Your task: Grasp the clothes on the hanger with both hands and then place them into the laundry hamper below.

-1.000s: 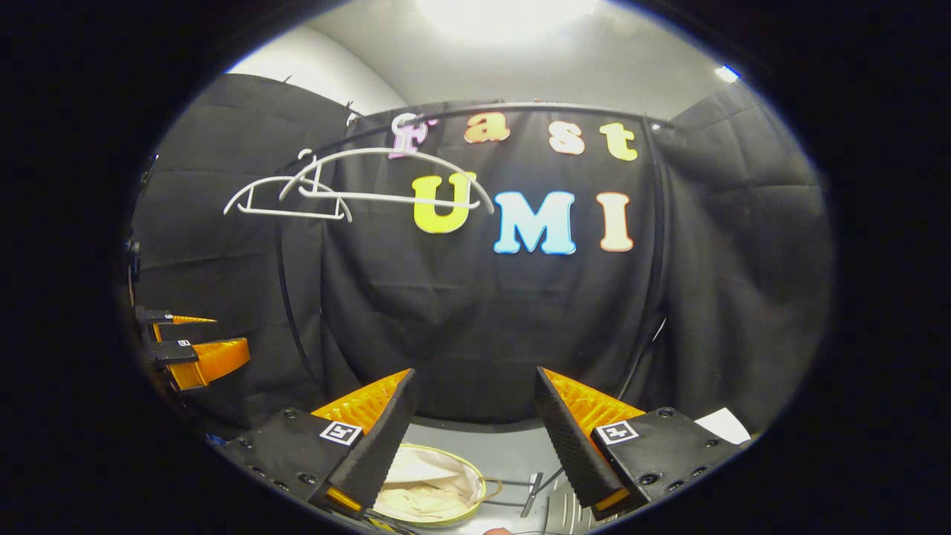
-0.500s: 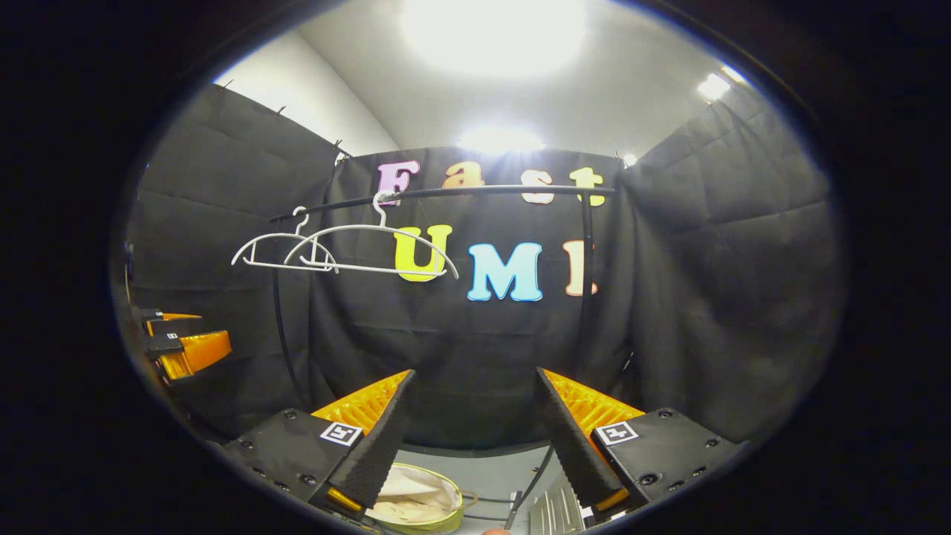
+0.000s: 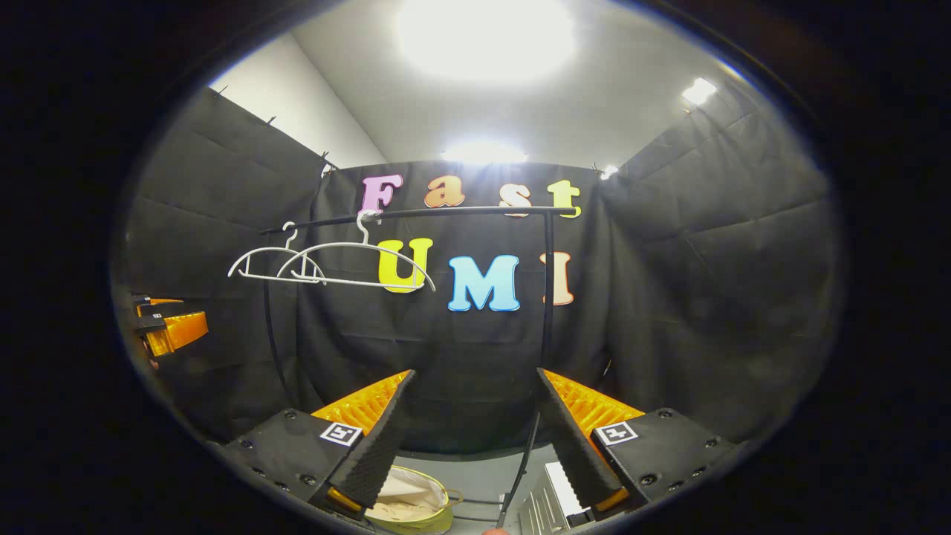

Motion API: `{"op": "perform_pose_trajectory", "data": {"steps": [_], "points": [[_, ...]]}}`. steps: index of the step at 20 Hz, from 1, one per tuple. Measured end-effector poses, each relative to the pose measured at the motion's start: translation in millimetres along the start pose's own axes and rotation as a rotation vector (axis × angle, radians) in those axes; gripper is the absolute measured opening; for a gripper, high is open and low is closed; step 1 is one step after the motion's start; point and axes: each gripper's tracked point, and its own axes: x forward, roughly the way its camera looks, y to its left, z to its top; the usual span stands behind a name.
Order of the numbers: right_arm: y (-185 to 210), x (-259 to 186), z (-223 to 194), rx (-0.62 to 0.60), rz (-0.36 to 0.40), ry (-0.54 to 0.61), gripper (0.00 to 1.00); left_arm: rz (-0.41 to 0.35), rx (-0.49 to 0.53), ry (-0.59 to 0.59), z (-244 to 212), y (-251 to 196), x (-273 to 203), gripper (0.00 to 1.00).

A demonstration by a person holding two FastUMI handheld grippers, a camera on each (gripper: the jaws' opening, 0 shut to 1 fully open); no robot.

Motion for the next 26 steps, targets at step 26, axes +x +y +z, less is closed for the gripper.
{"op": "perform_pose_trajectory", "data": {"steps": [26], "points": [[-5,2,26,-0.002,-0.015,-0.094,0.98,0.02,-0.019,-0.074,24,2,0,0.9]]}}
